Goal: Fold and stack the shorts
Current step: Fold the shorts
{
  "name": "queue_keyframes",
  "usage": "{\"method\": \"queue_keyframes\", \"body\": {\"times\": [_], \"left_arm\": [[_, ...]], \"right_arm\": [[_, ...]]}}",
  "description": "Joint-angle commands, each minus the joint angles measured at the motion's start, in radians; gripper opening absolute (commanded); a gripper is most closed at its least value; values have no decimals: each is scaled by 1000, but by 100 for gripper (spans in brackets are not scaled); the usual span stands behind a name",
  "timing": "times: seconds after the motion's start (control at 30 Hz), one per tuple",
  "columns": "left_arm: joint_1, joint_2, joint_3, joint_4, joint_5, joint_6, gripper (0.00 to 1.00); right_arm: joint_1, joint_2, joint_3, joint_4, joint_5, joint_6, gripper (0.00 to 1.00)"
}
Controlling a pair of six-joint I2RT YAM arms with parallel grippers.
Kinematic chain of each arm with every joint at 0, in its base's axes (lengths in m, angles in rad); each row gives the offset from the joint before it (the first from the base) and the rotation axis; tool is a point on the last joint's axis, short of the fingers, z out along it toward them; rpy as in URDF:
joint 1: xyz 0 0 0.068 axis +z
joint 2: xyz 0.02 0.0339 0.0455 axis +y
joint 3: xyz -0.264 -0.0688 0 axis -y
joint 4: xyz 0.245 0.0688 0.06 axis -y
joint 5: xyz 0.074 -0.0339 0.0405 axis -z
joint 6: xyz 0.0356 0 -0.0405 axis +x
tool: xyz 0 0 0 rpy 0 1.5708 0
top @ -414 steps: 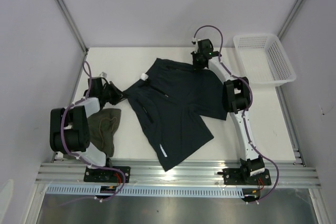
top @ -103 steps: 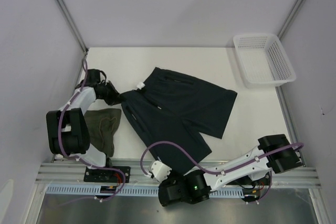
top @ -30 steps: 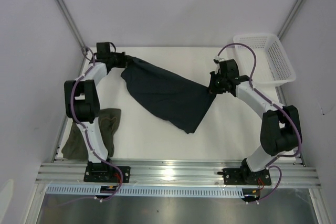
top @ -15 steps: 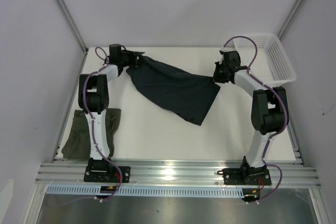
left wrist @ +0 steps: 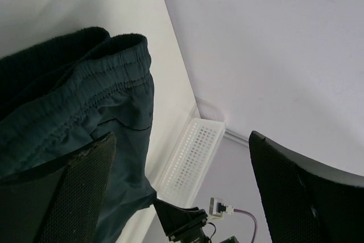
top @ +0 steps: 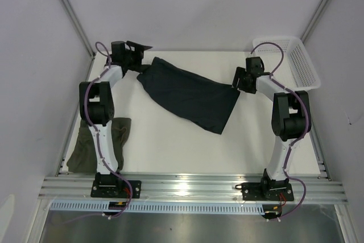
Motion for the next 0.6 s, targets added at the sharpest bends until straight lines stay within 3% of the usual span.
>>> {"method": "queue_keyframes", "body": {"times": [0.0,0.23,0.37,0.57], "left_arm": [[43,-169,9,-108,-45,154,99],[60,-331,-57,-240,2,335,99],[60,-483,-255,-260,40,429,99],[60,-673,-458,-352,-45,558,99]], "right_arm": [[-3,-99,-24,15,12,32,72],[113,-187,-72,89,-258,55,72],[220,-136,-17,129,-328,75,71],[343,-15,43,187,-389,121,71]]}}
